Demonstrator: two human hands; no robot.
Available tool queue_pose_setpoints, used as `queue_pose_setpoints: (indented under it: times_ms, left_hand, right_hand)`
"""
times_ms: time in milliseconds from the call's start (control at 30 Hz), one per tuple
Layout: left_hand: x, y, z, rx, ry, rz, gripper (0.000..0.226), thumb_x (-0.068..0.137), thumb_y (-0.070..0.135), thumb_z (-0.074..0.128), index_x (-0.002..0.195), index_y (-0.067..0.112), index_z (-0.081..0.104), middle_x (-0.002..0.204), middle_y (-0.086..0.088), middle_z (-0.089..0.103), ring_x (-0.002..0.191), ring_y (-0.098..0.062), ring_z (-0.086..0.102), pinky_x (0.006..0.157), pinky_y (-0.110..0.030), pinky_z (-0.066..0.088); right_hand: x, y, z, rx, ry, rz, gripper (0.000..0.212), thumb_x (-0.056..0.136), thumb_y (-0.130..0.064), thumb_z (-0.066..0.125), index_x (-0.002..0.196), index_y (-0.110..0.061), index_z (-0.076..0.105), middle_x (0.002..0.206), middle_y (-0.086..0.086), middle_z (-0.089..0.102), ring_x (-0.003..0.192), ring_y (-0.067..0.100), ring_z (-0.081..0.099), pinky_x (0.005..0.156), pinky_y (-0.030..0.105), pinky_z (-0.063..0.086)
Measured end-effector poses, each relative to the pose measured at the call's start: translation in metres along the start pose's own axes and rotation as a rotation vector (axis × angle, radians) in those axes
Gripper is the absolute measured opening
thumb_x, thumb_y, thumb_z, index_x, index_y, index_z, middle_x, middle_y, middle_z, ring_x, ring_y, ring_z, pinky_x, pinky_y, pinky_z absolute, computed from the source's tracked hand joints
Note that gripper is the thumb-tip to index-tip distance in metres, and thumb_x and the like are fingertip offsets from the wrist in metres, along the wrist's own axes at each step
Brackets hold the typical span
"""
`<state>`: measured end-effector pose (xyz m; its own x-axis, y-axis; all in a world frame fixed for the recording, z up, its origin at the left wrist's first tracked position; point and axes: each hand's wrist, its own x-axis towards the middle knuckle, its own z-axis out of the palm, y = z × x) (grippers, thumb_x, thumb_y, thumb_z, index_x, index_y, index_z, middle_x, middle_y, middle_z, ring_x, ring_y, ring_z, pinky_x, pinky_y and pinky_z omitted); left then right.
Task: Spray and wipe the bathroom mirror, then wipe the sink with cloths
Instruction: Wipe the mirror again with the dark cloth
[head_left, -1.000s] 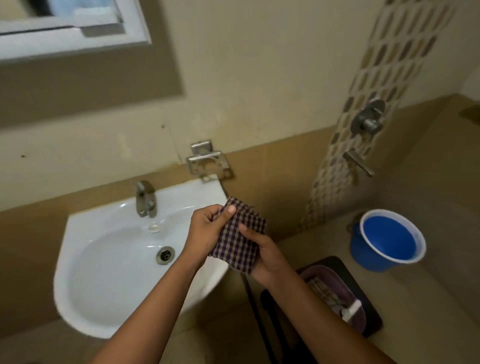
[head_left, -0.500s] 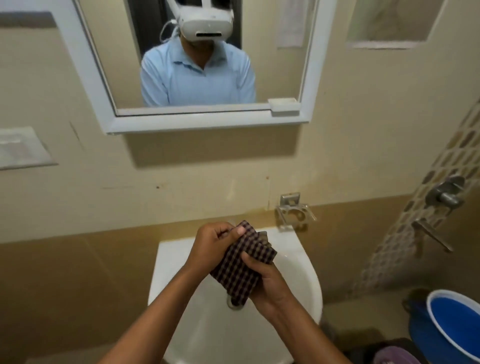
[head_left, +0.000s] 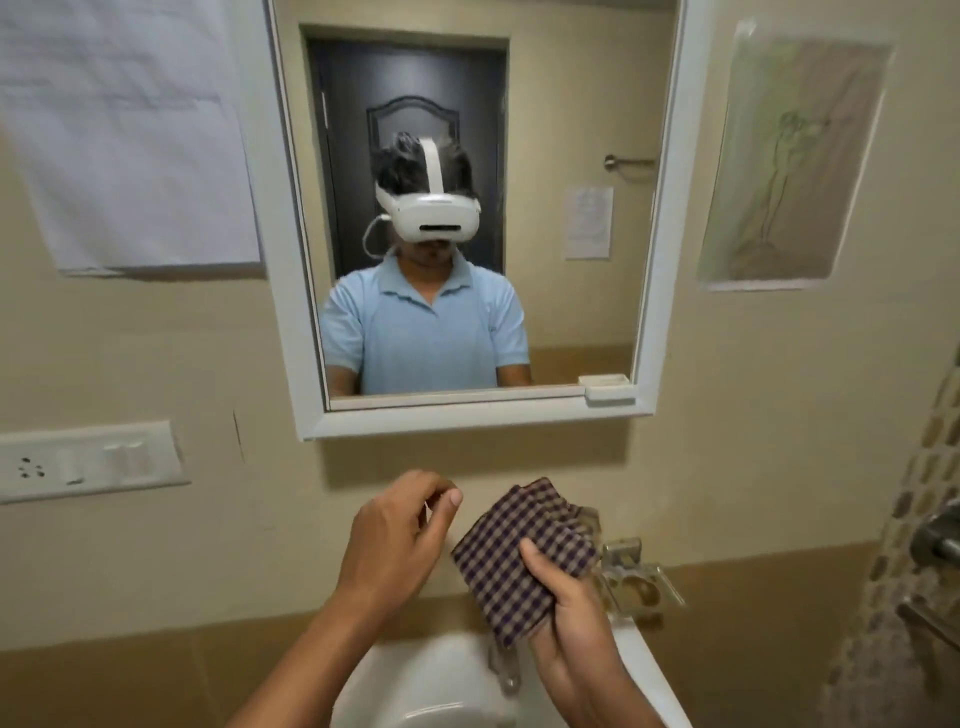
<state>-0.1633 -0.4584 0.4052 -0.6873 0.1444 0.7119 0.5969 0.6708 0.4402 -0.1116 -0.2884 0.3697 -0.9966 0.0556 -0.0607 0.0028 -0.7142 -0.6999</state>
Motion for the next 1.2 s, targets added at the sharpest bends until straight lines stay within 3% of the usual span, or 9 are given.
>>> queue_pose_setpoints:
  times_ms: [200,333,400,600,767,900,967,1067,1200]
  left_hand:
    - [0.067,0.034,-0.050,0.148,0.272,0.164,0.015,0.093,0.028,0.055,0.087,0.019,0.066,0.082,0.008,0.060,0.072,-0.009,0.056,0.066,-0.028,0.046]
    - [0.116,0.047,-0.090,0.321,0.428,0.221,0.024,0.093,0.029,0.049,0.091,0.014,0.067,0.086,-0.001,0.063,0.076,-0.018,0.056,0.067,-0.029,0.043]
    - [0.141,0.052,-0.109,0.411,0.479,0.239,0.025,0.092,0.029,0.047,0.095,0.013,0.066,0.088,-0.004,0.062,0.078,-0.021,0.056,0.070,-0.032,0.044]
    - [0.216,0.074,-0.157,0.557,0.606,0.258,0.035,0.092,0.033,0.041,0.110,0.011,0.060,0.105,-0.012,0.063,0.092,-0.027,0.058,0.081,-0.031,0.040]
    - [0.262,0.080,-0.189,0.602,0.640,0.273,0.053,0.092,0.030,0.043,0.139,0.006,0.046,0.141,-0.018,0.049,0.132,-0.033,0.046,0.112,-0.047,0.034]
    - [0.289,0.076,-0.209,0.692,0.657,0.284,0.063,0.093,0.025,0.037,0.152,0.005,0.027,0.160,-0.014,0.027,0.149,-0.028,0.021,0.122,-0.050,0.015]
    - [0.304,0.062,-0.215,0.716,0.645,0.272,0.065,0.095,0.027,0.031,0.155,0.007,0.016,0.164,-0.009,0.013,0.152,-0.022,0.008,0.124,-0.045,0.006]
    - [0.317,0.046,-0.217,0.714,0.621,0.282,0.063,0.098,0.028,0.024,0.156,0.012,0.008,0.166,-0.007,0.003,0.153,-0.022,0.003,0.123,-0.050,0.010]
    - [0.315,0.046,-0.217,0.730,0.642,0.335,0.062,0.098,0.028,0.024,0.156,0.009,0.014,0.165,-0.008,0.008,0.153,-0.023,0.007,0.124,-0.040,0.004]
  right_hand:
    - [0.000,-0.081,0.046,-0.105,0.064,-0.342,0.098,0.028,-0.051,0.097,0.115,-0.017,0.066,0.107,0.002,0.075,0.098,0.022,0.072,0.087,0.039,0.056]
    - [0.008,-0.137,0.076,-0.130,0.069,-0.560,0.031,0.070,-0.028,0.077,0.099,-0.024,0.065,0.106,-0.002,0.071,0.097,0.017,0.069,0.084,0.032,0.054]
    - [0.016,-0.164,0.095,-0.134,0.090,-0.679,0.017,0.082,-0.022,0.074,0.095,-0.027,0.064,0.104,-0.006,0.070,0.099,0.017,0.068,0.087,0.036,0.055]
    - [0.049,-0.239,0.161,-0.115,0.162,-0.972,0.026,0.088,-0.026,0.071,0.110,-0.028,0.056,0.108,-0.008,0.066,0.103,0.014,0.064,0.100,0.041,0.050]
    - [0.063,-0.295,0.215,-0.160,0.199,-1.235,0.025,0.094,-0.021,0.065,0.116,-0.021,0.054,0.108,-0.007,0.061,0.095,0.002,0.058,0.087,0.019,0.045]
    - [0.082,-0.332,0.262,-0.301,0.270,-1.368,0.029,0.095,-0.019,0.062,0.122,-0.017,0.055,0.114,-0.003,0.060,0.094,-0.005,0.059,0.074,-0.001,0.036]
    - [0.095,-0.347,0.284,-0.425,0.312,-1.447,0.037,0.092,-0.019,0.064,0.128,-0.018,0.053,0.126,0.000,0.059,0.114,0.011,0.057,0.091,0.009,0.042]
    - [0.111,-0.359,0.311,-0.719,0.432,-1.567,0.049,0.086,-0.017,0.070,0.131,-0.015,0.052,0.136,0.004,0.055,0.131,0.024,0.047,0.112,0.047,0.037]
    - [0.115,-0.344,0.333,-1.032,0.464,-1.677,0.068,0.091,-0.047,0.060,0.145,-0.012,0.038,0.153,0.008,0.039,0.146,0.025,0.026,0.123,0.046,0.006]
